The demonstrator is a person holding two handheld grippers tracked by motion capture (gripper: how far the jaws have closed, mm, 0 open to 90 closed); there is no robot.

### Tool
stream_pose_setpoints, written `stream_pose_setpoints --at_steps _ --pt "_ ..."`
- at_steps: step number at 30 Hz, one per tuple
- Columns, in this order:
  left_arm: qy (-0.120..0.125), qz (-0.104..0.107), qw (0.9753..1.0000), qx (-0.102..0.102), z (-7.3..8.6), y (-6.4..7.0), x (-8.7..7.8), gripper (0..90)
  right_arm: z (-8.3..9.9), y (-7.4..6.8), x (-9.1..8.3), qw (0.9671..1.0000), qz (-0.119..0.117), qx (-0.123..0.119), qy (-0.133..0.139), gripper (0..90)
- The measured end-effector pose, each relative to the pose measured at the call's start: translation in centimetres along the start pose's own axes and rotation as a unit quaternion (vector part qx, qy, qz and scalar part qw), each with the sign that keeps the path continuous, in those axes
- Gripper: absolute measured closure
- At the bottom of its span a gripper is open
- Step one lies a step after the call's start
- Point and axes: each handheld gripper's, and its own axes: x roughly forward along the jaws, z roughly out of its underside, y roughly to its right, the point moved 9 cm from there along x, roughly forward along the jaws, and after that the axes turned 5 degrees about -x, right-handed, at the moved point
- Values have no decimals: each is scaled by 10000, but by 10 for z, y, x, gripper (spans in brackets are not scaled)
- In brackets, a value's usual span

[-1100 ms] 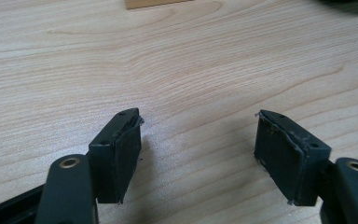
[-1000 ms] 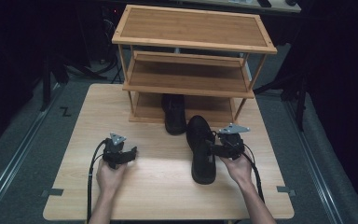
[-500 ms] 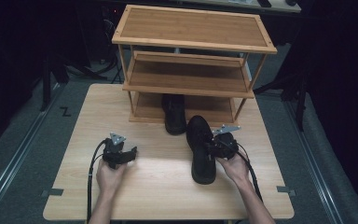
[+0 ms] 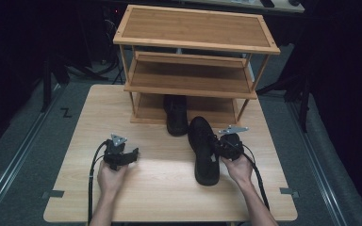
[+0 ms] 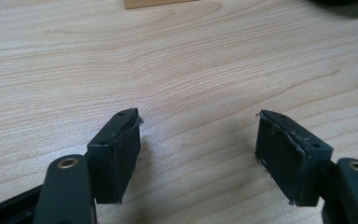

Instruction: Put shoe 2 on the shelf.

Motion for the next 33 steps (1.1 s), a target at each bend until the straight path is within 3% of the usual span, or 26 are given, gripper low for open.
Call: stream_pose_setpoints --at_steps 4,9,17,27,33 --pt "5 10 10000 -11 0 0 0 311 0 11 -6 9997 -39 209 69 880" --pt "4 5 10000 -5 0 0 0 311 4 21 -15 9973 -280 611 305 881" --pt "8 16 10000 -16 0 0 0 311 -1 30 -25 9975 -117 574 394 882" --pt "7 18 10000 -16 0 0 0 310 -13 42 -30 9955 -78 819 471 881" --pt "0 5 10000 9 0 0 0 309 -23 52 -30 9948 158 866 504 881"
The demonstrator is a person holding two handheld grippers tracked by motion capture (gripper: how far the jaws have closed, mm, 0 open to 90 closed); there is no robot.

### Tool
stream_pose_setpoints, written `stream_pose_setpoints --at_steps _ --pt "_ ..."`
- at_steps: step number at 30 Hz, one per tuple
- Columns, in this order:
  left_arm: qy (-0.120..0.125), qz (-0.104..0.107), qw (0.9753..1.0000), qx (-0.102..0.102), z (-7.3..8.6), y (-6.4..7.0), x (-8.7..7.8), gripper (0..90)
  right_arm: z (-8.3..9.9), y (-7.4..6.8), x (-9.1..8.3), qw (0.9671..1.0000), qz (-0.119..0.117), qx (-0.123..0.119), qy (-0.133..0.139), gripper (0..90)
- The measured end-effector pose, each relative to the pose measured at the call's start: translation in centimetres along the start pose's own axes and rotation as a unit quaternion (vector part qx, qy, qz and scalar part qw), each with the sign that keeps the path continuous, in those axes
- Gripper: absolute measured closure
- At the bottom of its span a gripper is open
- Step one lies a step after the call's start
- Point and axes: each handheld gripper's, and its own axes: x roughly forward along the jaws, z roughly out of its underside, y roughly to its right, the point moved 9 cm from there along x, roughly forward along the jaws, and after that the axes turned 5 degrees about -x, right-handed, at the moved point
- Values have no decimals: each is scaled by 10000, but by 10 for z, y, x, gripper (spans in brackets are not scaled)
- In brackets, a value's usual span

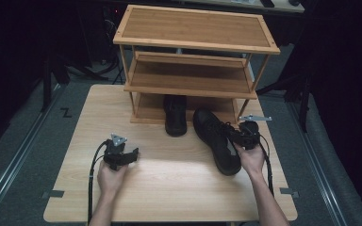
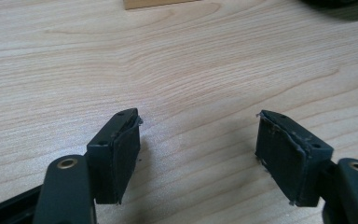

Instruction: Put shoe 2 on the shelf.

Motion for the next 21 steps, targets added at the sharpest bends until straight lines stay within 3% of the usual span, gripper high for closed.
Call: stream_pose_setpoints --at_steps 11,21 --pt "-2 -9 10000 11 0 0 0 310 -19 20 12 9981 586 181 53 880" --pt "-4 -9 10000 40 0 1 0 310 -37 21 34 9953 931 271 30 878"
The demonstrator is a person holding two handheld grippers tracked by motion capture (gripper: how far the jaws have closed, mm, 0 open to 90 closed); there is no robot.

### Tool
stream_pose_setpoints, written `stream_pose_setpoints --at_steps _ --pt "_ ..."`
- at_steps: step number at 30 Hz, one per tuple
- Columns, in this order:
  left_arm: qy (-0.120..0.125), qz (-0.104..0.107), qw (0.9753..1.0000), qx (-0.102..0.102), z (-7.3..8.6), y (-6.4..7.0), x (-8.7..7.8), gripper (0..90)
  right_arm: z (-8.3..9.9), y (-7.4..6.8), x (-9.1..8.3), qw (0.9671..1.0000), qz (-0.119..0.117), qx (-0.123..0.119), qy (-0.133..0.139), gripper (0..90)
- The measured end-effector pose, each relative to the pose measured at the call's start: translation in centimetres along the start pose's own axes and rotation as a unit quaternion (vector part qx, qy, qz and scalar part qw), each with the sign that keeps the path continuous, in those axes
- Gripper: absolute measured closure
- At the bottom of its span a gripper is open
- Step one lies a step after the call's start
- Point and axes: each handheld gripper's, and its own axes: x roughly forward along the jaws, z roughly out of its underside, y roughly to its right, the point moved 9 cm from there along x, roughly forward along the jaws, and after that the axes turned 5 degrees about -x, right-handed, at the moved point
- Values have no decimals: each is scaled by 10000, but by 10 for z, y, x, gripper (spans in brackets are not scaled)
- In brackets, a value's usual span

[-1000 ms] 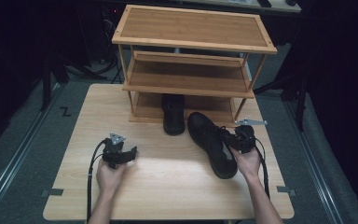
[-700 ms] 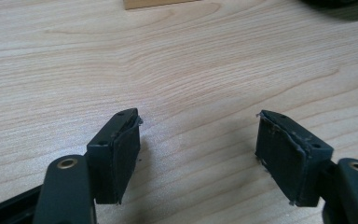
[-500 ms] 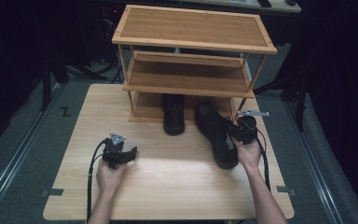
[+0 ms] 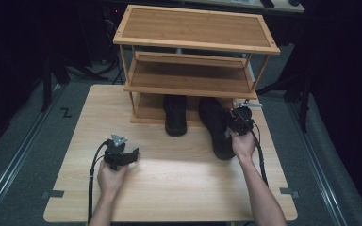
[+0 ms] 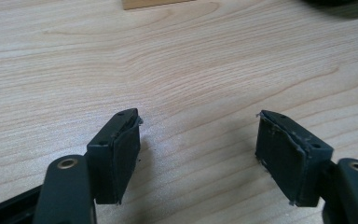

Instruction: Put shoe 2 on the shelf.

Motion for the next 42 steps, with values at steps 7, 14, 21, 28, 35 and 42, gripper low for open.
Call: stream_pose_setpoints --at_steps 7,14,21,28,35,42 --pt "-2 -7 10000 20 0 0 0 309 -16 -10 17 9999 168 33 13 878" --pt "-4 -15 10000 26 0 1 0 309 -23 -23 41 9995 297 -56 -34 878" --pt "-9 -8 10000 43 0 1 0 310 -31 -32 56 9994 301 172 61 877" --pt "-25 -42 9999 89 1 2 0 307 -30 -29 67 9987 439 245 56 872" --pt "-33 -8 9999 129 0 2 1 312 -32 -25 73 9981 570 120 191 864" --pt "-37 3 9999 147 0 3 1 314 -33 -26 75 9980 583 27 256 734"
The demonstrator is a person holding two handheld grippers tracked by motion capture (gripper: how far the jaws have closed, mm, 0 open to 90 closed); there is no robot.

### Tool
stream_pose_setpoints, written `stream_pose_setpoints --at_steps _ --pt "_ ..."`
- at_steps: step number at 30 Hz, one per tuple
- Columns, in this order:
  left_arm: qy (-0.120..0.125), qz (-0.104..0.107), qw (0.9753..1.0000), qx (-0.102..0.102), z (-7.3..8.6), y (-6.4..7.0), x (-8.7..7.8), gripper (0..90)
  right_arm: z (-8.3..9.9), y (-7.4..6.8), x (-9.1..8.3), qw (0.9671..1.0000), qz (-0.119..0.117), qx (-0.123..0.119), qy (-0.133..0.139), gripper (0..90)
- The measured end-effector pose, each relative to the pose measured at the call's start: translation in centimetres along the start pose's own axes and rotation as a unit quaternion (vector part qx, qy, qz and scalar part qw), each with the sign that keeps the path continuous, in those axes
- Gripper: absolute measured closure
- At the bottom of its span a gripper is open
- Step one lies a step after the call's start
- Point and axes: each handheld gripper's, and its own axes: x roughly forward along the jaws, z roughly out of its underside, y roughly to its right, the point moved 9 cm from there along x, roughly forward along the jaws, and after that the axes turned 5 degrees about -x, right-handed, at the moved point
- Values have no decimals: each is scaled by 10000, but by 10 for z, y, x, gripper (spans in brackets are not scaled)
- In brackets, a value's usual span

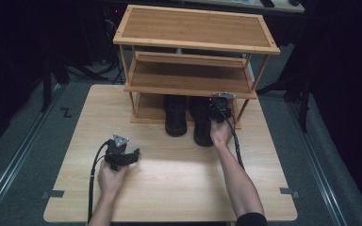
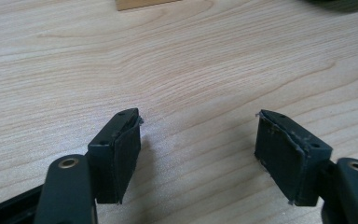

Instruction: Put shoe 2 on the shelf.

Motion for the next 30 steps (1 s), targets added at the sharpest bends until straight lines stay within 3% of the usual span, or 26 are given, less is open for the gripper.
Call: stream_pose_setpoints --at_steps 5,8,17,20,24,26,30 --pt "15 24 10000 19 0 1 0 330 -1 3 -7 9997 -75 -202 73 644" --pt "17 27 10000 21 0 1 0 334 -5 3 -13 9995 -228 -160 155 613" --pt "27 -13 10000 -14 -2 2 1 363 -11 4 -33 9981 -389 -373 313 568" --pt "-97 140 9998 34 -8 14 4 377 -11 7 -42 9975 -466 -429 316 556" --pt "-58 324 9994 111 -18 28 5 386 -9 8 -49 9971 -515 -451 326 547" --pt "46 455 9988 186 -31 42 3 382 -9 9 -61 9960 -620 -420 490 546" --pt "154 633 9973 329 -52 62 1 366 0 7 -72 9951 -756 -494 414 535"
